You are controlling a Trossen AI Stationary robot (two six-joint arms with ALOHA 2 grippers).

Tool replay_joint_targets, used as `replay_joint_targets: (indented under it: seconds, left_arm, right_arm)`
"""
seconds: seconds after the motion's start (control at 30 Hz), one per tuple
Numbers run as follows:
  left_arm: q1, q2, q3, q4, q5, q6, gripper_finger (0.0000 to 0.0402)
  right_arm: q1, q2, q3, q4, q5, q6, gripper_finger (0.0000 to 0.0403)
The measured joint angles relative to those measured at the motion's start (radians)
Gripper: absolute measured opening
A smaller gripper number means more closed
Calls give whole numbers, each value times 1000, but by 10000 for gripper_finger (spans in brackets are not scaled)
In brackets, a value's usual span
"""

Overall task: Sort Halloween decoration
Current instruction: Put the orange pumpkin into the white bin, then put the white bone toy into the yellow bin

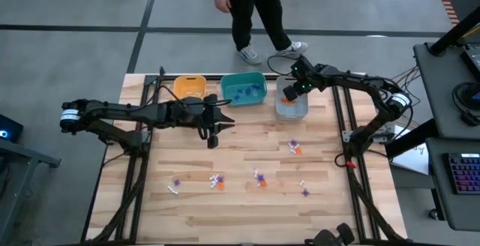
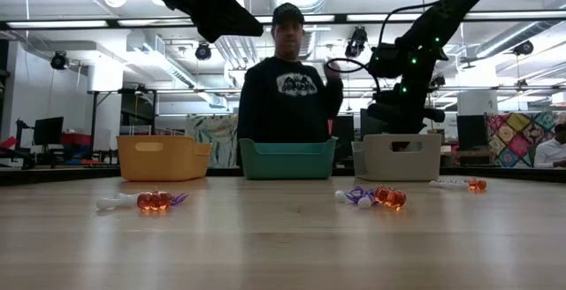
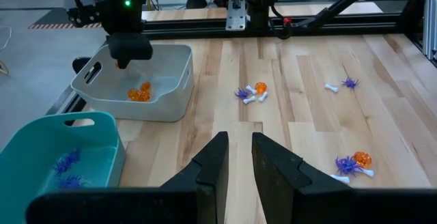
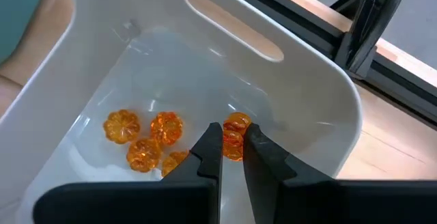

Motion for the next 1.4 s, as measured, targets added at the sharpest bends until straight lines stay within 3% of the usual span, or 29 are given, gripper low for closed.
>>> replay_joint_targets:
  seconds: [0.37, 0.53, 0.73, 1.13, 1.4]
  left_arm:
    - [0, 12, 0, 2, 0, 0, 49]
    - [0, 50, 0, 5, 0, -1, 49]
    - [0, 74, 0, -44, 0, -56, 49]
    - [-41, 76, 0, -361, 2, -191, 49]
    - [-160, 76, -39, -419, 7, -277, 49]
  right_arm:
    - [0, 0, 0, 0, 0, 12, 109]
    - [1, -10, 17, -11, -1, 4, 118]
    - [37, -85, 43, -16, -74, 23, 110]
    - [301, -316, 46, -2, -71, 65, 105]
    - [555, -339, 18, 40, -13, 66, 105]
